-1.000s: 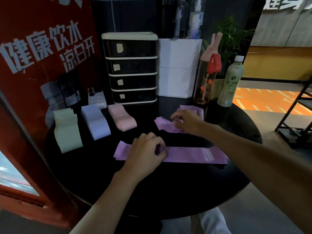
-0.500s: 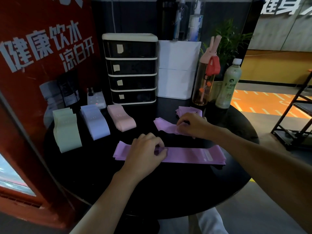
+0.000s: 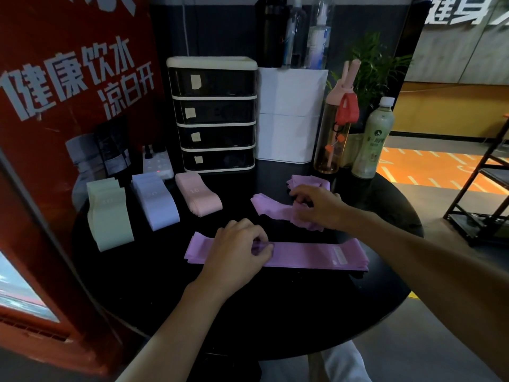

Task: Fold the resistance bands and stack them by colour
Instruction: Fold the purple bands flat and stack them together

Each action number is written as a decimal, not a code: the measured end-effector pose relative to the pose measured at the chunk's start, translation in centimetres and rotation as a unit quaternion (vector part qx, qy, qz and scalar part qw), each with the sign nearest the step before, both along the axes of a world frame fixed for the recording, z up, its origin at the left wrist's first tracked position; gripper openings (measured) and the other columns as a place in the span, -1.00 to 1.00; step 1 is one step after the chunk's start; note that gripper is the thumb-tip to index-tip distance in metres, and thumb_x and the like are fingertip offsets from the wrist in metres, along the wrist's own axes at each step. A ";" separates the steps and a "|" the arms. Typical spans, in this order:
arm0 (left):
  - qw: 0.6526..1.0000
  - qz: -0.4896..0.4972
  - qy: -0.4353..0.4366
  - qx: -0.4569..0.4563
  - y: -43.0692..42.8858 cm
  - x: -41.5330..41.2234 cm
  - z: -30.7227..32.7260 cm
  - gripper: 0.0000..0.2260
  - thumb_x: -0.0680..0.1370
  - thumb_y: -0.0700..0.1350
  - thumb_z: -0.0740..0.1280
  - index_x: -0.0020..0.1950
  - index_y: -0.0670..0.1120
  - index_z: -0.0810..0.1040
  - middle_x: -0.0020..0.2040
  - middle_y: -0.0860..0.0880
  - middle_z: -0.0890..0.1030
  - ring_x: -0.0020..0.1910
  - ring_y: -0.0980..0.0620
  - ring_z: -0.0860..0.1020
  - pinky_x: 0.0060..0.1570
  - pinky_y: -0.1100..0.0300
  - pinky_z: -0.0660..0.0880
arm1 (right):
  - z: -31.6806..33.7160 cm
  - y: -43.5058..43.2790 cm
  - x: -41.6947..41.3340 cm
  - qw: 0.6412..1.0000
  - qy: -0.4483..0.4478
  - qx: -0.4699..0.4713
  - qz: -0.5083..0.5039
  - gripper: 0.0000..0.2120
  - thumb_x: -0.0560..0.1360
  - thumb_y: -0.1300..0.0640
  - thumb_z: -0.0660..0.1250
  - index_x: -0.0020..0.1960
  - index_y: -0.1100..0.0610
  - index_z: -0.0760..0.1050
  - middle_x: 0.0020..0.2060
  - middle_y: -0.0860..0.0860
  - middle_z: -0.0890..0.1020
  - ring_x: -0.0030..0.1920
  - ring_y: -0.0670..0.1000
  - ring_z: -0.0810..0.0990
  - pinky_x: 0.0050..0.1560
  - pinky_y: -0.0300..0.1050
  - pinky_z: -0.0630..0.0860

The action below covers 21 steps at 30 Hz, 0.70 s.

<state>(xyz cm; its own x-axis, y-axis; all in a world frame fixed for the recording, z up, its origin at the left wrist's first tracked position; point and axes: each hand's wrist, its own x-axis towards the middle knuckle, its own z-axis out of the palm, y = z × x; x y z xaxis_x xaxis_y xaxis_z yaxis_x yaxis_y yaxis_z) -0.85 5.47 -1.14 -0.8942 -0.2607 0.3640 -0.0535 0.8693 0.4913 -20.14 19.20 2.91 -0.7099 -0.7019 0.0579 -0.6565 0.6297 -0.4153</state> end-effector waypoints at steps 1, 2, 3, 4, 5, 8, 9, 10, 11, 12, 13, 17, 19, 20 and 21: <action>1.000 0.001 0.001 -0.001 0.0 0.0 0.0 -0.90 0.54 0.06 0.37 -0.04 0.06 0.60 -0.05 0.15 0.51 0.01 0.11 0.43 0.11 0.06 0.40 | 0.2 -0.1 0.2 1.000 0.000 0.024 0.005 -0.62 0.54 0.15 0.28 0.32 -0.11 0.45 0.08 -0.11 0.55 0.08 0.00 0.42 0.21 0.01 0.19; 1.000 0.002 0.004 -0.002 0.0 0.0 0.0 -0.90 0.54 0.06 0.37 -0.05 0.06 0.59 -0.06 0.15 0.51 0.00 0.11 0.43 0.11 0.06 0.40 | 0.4 -0.2 0.3 0.999 0.010 0.046 0.009 -0.62 0.54 0.16 0.27 0.32 -0.12 0.47 0.10 -0.09 0.56 0.10 0.01 0.39 0.17 0.00 0.18; 1.000 0.004 0.006 -0.004 0.0 0.0 0.0 -0.90 0.54 0.06 0.37 -0.05 0.06 0.59 -0.07 0.15 0.51 -0.01 0.11 0.43 0.10 0.05 0.40 | 0.4 -0.4 0.3 0.998 0.021 0.059 0.012 -0.66 0.54 0.16 0.27 0.25 -0.12 0.53 0.11 -0.09 0.57 0.12 0.02 0.37 0.13 -0.01 0.17; 1.000 0.004 0.007 -0.006 0.0 0.0 0.0 -0.90 0.54 0.06 0.37 -0.05 0.06 0.59 -0.07 0.15 0.51 -0.01 0.11 0.44 0.10 0.05 0.40 | 0.4 -0.4 0.3 0.997 0.034 0.061 0.013 -0.73 0.53 0.16 0.30 0.16 -0.11 0.58 0.10 -0.09 0.58 0.15 0.02 0.37 0.11 -0.03 0.17; 1.000 0.002 0.004 -0.006 0.0 0.0 -0.1 -0.90 0.54 0.06 0.37 -0.05 0.06 0.59 -0.06 0.15 0.51 -0.01 0.11 0.44 0.10 0.05 0.41 | 0.4 -0.4 0.3 0.998 0.042 0.053 0.014 -0.79 0.52 0.14 0.33 0.08 -0.09 0.61 0.08 -0.10 0.59 0.17 0.02 0.38 0.11 -0.03 0.18; 1.000 -0.003 -0.003 -0.001 -0.1 0.0 0.0 -0.89 0.54 0.07 0.36 -0.03 0.06 0.59 -0.05 0.16 0.50 0.00 0.11 0.44 0.11 0.05 0.42 | 0.4 -0.4 0.0 0.998 0.058 0.014 0.015 -0.88 0.49 0.13 0.37 -0.06 -0.07 0.62 0.03 -0.11 0.59 0.16 0.02 0.46 0.14 0.02 0.30; 1.000 -0.004 -0.002 0.000 -0.1 0.0 0.0 -0.89 0.54 0.07 0.36 -0.04 0.06 0.59 -0.05 0.16 0.51 0.00 0.11 0.44 0.11 0.04 0.42 | 0.7 -0.3 -0.1 0.998 0.054 -0.009 0.015 -0.87 0.49 0.15 0.37 -0.10 -0.08 0.60 0.02 -0.12 0.57 0.15 0.00 0.47 0.16 0.05 0.34; 1.000 -0.004 -0.002 0.000 -0.1 0.0 0.0 -0.89 0.54 0.07 0.36 -0.05 0.06 0.59 -0.06 0.15 0.51 0.00 0.11 0.44 0.11 0.04 0.42 | 0.9 -0.3 -0.2 0.998 0.043 -0.044 0.014 -0.84 0.48 0.17 0.37 -0.14 -0.09 0.58 -0.01 -0.14 0.56 0.11 -0.04 0.48 0.18 0.06 0.37; 1.000 -0.004 -0.002 -0.001 -0.1 0.0 0.0 -0.89 0.54 0.07 0.36 -0.05 0.06 0.59 -0.06 0.15 0.51 0.00 0.10 0.44 0.11 0.03 0.43 | 1.2 -0.2 -0.4 0.995 0.030 -0.088 0.019 -0.82 0.48 0.20 0.38 -0.17 -0.09 0.58 -0.05 -0.16 0.55 0.06 -0.09 0.49 0.19 0.03 0.39; 1.000 -0.005 -0.002 -0.001 -0.1 0.0 0.0 -0.89 0.54 0.07 0.36 -0.06 0.06 0.59 -0.06 0.15 0.51 0.00 0.11 0.44 0.11 0.03 0.42 | 1.5 0.0 -0.5 0.991 0.023 -0.128 0.025 -0.82 0.48 0.22 0.38 -0.17 -0.06 0.58 -0.10 -0.18 0.55 0.00 -0.14 0.50 0.17 -0.04 0.42; 1.000 -0.005 0.002 0.000 -0.1 0.0 -0.1 -0.89 0.54 0.07 0.36 -0.07 0.06 0.59 -0.06 0.15 0.51 -0.01 0.11 0.44 0.10 0.03 0.43 | 1.9 0.1 -0.6 0.987 0.022 -0.158 0.029 -0.82 0.49 0.24 0.39 -0.17 -0.03 0.58 -0.15 -0.19 0.56 -0.05 -0.15 0.52 0.11 -0.11 0.44; 1.000 -0.009 0.016 -0.005 -0.2 0.0 -0.3 -0.89 0.53 0.10 0.36 -0.14 0.10 0.57 -0.12 0.16 0.51 -0.06 0.12 0.45 0.04 0.02 0.47 | 3.7 0.4 -0.7 0.968 0.021 -0.250 0.010 -0.88 0.52 0.31 0.35 -0.08 0.15 0.63 -0.17 0.01 0.65 -0.17 -0.01 0.60 -0.23 -0.33 0.54; 1.000 -0.013 0.015 -0.001 -0.2 0.0 -0.3 -0.90 0.53 0.09 0.37 -0.13 0.10 0.58 -0.12 0.17 0.50 -0.06 0.13 0.45 0.03 0.03 0.48 | 4.3 0.4 -0.6 0.959 0.020 -0.282 -0.003 -0.89 0.52 0.32 0.35 -0.05 0.19 0.64 -0.15 0.03 0.65 -0.19 -0.07 0.58 -0.22 -0.34 0.53; 1.000 -0.014 0.015 0.001 -0.1 0.0 -0.3 -0.91 0.53 0.09 0.37 -0.12 0.10 0.58 -0.11 0.17 0.50 -0.06 0.14 0.45 0.03 0.03 0.48 | 4.5 0.5 -0.6 0.957 0.026 -0.288 -0.005 -0.89 0.52 0.31 0.36 -0.03 0.20 0.65 -0.16 0.00 0.65 -0.19 -0.11 0.57 -0.17 -0.36 0.51; 1.000 -0.015 0.015 0.001 -0.1 0.0 -0.2 -0.91 0.53 0.09 0.37 -0.11 0.11 0.58 -0.11 0.17 0.50 -0.06 0.14 0.45 0.04 0.03 0.48 | 4.7 0.5 -0.4 0.956 0.035 -0.290 -0.004 -0.89 0.52 0.31 0.36 -0.02 0.22 0.66 -0.19 -0.05 0.63 -0.19 -0.15 0.56 -0.15 -0.41 0.48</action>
